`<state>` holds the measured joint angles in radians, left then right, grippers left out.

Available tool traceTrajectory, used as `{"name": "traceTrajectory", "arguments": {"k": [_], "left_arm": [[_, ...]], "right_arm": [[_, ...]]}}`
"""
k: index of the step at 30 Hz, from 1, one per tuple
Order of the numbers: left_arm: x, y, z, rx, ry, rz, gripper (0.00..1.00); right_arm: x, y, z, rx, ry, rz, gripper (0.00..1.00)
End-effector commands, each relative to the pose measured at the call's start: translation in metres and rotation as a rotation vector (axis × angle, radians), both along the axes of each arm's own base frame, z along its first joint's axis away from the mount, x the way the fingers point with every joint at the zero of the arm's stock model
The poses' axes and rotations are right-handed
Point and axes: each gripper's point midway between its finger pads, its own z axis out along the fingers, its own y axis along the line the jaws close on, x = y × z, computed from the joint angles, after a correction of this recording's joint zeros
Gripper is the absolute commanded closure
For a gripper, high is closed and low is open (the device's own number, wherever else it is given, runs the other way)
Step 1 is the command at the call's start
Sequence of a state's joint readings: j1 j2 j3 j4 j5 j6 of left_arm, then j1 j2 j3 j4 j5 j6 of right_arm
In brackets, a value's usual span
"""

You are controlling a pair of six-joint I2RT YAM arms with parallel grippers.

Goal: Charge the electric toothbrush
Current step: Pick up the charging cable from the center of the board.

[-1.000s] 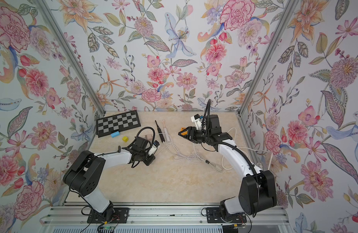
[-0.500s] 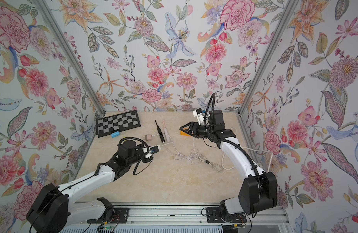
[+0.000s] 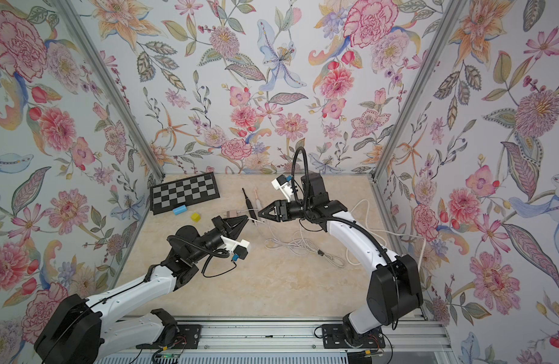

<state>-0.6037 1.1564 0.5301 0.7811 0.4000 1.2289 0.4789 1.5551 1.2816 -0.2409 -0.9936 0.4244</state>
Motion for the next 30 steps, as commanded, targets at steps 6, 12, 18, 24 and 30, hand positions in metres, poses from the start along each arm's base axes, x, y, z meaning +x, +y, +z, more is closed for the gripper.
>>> {"name": "traceTrajectory", "arguments": {"k": [6, 12, 18, 24, 30], "left_arm": [[-0.004, -0.006, 0.011, -0.021, -0.096, -0.023, 1.00], [-0.002, -0.007, 0.011, -0.029, -0.098, -0.025, 1.00], [0.000, -0.008, 0.008, -0.025, -0.091, -0.019, 1.00], [0.002, -0.006, 0.001, -0.021, -0.078, -0.004, 1.00], [0.002, -0.004, -0.005, -0.035, -0.065, 0.005, 1.00]], "right_arm": [[-0.009, 0.025, 0.022, 0.077, 0.010, 0.082, 0.70], [-0.010, 0.030, 0.016, 0.080, 0.061, 0.098, 0.57], [-0.012, 0.030, 0.026, 0.095, 0.056, 0.101, 0.39], [-0.009, 0.023, 0.038, 0.111, 0.052, 0.079, 0.41], [-0.003, 0.013, 0.036, 0.111, 0.060, 0.047, 0.44]]}}
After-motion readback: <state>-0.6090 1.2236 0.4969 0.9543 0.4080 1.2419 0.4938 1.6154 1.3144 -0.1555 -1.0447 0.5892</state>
